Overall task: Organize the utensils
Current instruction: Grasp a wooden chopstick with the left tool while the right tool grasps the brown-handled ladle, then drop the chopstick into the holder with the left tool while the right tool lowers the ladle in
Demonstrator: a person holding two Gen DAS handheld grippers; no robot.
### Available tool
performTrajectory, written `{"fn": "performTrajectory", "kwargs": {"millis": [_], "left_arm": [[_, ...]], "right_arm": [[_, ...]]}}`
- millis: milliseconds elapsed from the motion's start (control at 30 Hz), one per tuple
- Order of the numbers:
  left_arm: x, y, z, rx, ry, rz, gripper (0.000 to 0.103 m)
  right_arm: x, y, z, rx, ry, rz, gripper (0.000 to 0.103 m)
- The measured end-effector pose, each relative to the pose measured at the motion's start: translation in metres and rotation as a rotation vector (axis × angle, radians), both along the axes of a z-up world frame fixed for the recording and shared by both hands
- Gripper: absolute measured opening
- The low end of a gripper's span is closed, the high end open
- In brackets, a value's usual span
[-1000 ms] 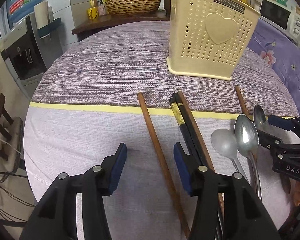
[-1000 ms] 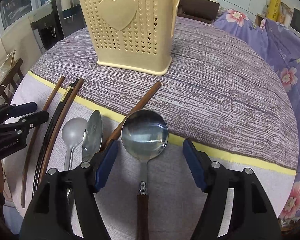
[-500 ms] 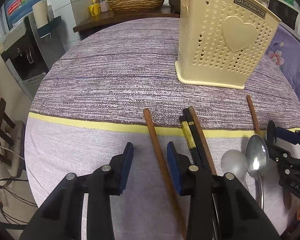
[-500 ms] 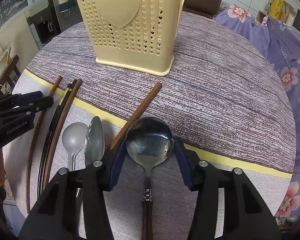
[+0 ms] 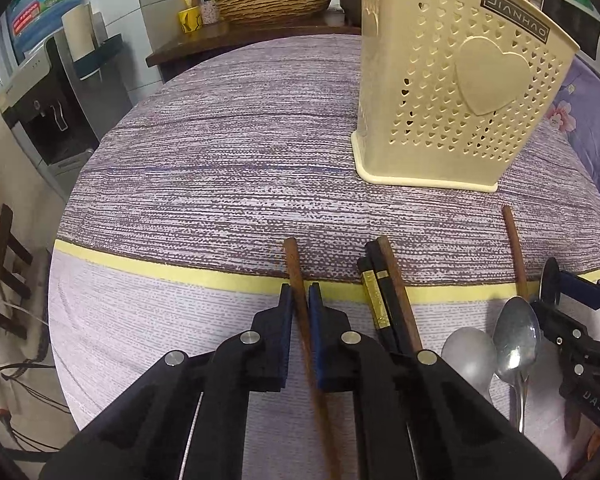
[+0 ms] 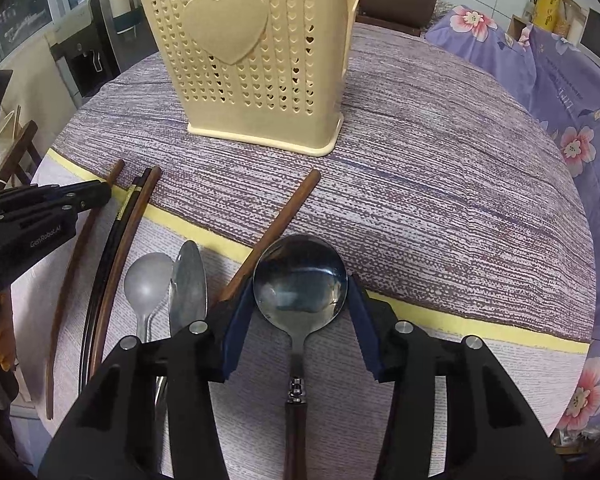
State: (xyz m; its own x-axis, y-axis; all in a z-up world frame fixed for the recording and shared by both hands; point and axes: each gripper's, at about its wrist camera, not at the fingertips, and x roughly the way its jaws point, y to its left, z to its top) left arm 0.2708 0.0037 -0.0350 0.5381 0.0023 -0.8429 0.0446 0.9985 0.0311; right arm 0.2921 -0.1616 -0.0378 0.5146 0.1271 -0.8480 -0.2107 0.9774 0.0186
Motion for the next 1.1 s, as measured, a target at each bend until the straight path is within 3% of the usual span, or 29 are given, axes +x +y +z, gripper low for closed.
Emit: {"fn": "performTrajectory", "kwargs": {"millis": [233,367,633,800,1100], "left_arm": [[0.002,0.000,0.003,-0.024,-0.003,-0.002,0.008],[-0.001,0.002,0.019,-0.053,-0.045,-0.006,0.008],[-0.026,0.021,0.104,-0.135,-0.264,-0.018,0.008],[-0.042,0.028,0.150,-0.138,-0.410,-0.001,0.008],[-0.049,0.031,0.159,-0.157,-0.458,0.002,0.008]], "right_arm": [[-0.005,-0.012,0.011,0.046,-0.041,-0.016,0.048],[-0.012,-0.020,0.029,0.094,-0.090,-0.024,0.048],[-0.034,-0.043,0.092,0.196,-0.224,-0.037,0.048],[-0.043,-0.050,0.116,0.209,-0.284,-0.043,0.048],[-0.046,-0.048,0.123,0.201,-0.304,-0.042,0.048]]}}
